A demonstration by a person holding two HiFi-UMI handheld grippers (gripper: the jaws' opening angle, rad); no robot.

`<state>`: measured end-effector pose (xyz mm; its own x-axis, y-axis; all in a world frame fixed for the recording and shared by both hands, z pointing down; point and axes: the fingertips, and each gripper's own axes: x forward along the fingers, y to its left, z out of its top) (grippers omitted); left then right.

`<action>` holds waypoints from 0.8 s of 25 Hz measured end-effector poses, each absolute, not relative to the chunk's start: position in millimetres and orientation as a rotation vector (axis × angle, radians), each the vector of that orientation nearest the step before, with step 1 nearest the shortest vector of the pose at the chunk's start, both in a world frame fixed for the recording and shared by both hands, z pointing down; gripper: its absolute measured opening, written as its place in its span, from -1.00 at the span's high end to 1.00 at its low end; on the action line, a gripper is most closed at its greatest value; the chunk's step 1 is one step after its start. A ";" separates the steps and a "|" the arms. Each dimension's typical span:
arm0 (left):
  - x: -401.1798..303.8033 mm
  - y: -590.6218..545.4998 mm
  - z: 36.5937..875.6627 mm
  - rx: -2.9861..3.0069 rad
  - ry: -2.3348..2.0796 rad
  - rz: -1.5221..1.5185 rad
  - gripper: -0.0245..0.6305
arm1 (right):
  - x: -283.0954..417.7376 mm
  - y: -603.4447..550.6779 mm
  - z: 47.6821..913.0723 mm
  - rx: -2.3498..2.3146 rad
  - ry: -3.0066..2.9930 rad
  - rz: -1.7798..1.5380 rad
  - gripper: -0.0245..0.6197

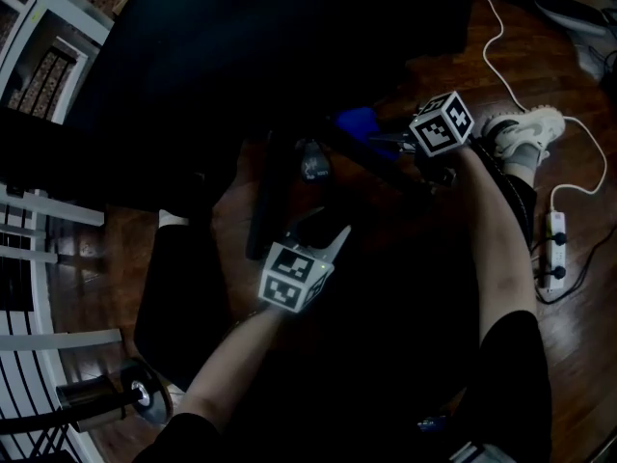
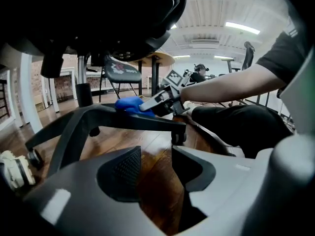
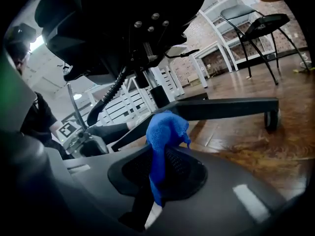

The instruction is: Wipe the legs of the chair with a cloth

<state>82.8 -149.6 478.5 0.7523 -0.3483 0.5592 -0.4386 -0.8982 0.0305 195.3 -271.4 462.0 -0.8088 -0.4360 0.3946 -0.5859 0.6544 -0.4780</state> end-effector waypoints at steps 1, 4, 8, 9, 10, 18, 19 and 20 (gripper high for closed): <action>79.4 -152.9 480.5 2.782 -0.649 0.841 0.39 | 200.1 -261.9 465.1 0.810 -2.611 0.902 0.70; 69.4 -163.7 482.2 2.776 -0.720 0.866 0.39 | 213.1 -230.2 476.4 0.760 -2.544 0.961 0.70; 33.2 -200.7 471.2 2.753 -1.091 0.958 0.39 | 228.5 -192.0 488.1 0.750 -2.480 1.026 0.70; 17.7 -214.4 468.6 2.719 -1.228 0.987 0.37 | 232.6 -184.8 489.3 0.768 -2.471 1.030 0.70; 1.6 -227.6 468.2 2.671 -1.349 1.019 0.36 | 236.5 -178.3 489.5 0.797 -2.464 1.021 0.70; -56.2 -247.2 531.7 2.372 -1.260 1.316 0.15 | 233.9 -170.8 484.8 1.097 -2.431 0.928 0.70; -58.2 -244.6 534.6 2.362 -1.242 1.323 0.14 | 233.5 -169.1 488.1 1.125 -2.421 0.947 0.70; -59.6 -244.2 534.8 2.351 -1.239 1.321 0.15 | 234.4 -167.7 492.2 1.150 -2.415 0.978 0.70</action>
<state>-59.6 -244.2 534.8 0.2608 -0.5798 0.7719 -0.7336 -0.6388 -0.2320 234.4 -167.7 492.2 -0.6381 -0.5707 0.5169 -0.7695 0.4501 -0.4531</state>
